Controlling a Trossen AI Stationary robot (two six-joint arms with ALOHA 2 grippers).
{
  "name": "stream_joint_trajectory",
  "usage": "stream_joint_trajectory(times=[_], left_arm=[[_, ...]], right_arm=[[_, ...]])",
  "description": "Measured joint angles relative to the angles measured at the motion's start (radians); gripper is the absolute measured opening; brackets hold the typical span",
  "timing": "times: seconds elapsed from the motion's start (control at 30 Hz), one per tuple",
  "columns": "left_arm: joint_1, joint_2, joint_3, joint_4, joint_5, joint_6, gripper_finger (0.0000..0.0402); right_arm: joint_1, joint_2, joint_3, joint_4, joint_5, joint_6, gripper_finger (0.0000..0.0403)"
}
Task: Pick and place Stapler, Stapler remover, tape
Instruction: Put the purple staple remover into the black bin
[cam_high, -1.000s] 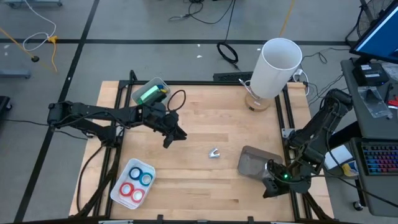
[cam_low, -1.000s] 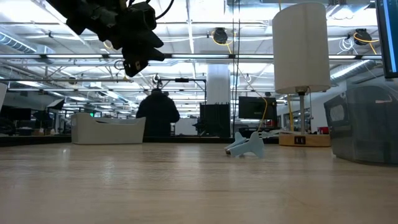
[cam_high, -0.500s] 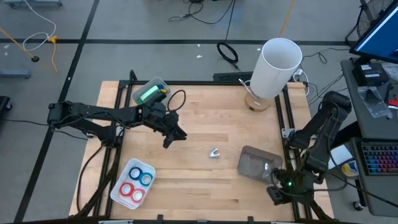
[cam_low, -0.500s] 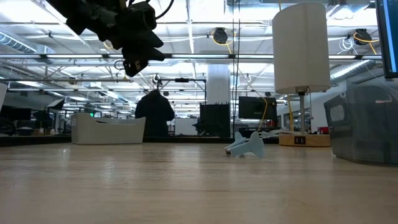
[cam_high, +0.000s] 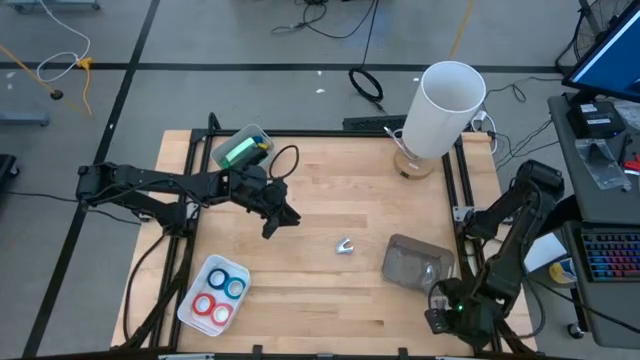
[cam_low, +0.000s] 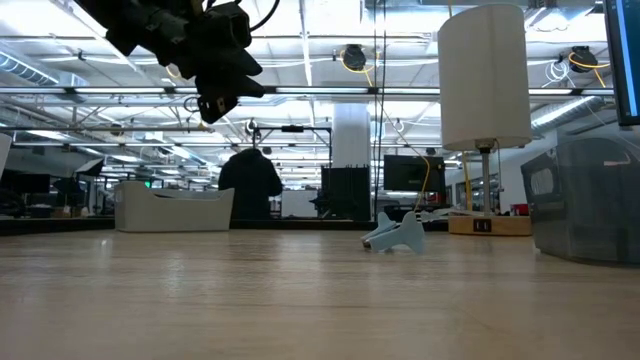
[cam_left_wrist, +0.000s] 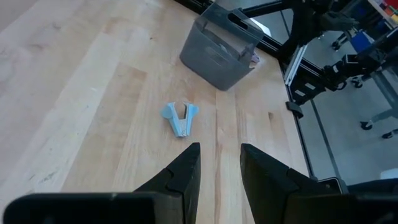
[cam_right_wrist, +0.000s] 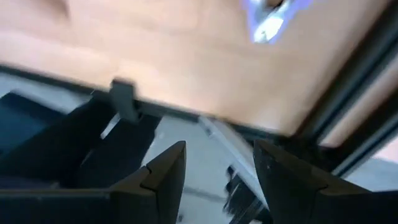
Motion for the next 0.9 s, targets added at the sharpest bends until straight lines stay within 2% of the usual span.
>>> stream_joint_trajectory(times=[0.2, 0.5, 0.7, 0.9], left_arm=[[0.0, 0.0, 0.0, 0.0, 0.0, -0.009, 0.0113], [0.0, 0.0, 0.0, 0.0, 0.0, -0.015, 0.0113], [0.0, 0.0, 0.0, 0.0, 0.0, -0.027, 0.0113], [0.0, 0.0, 0.0, 0.0, 0.0, -0.041, 0.0113]], right_arm=[[0.0, 0.074, 0.086, -0.176, -0.05, 0.0, 0.018], [-0.001, 0.165, 0.09, -0.2, -0.055, -0.017, 0.018], [-0.004, 0.169, 0.089, -0.283, -0.046, -0.01, 0.018], [0.006, 0.168, 0.051, -0.246, -0.046, -0.034, 0.018]])
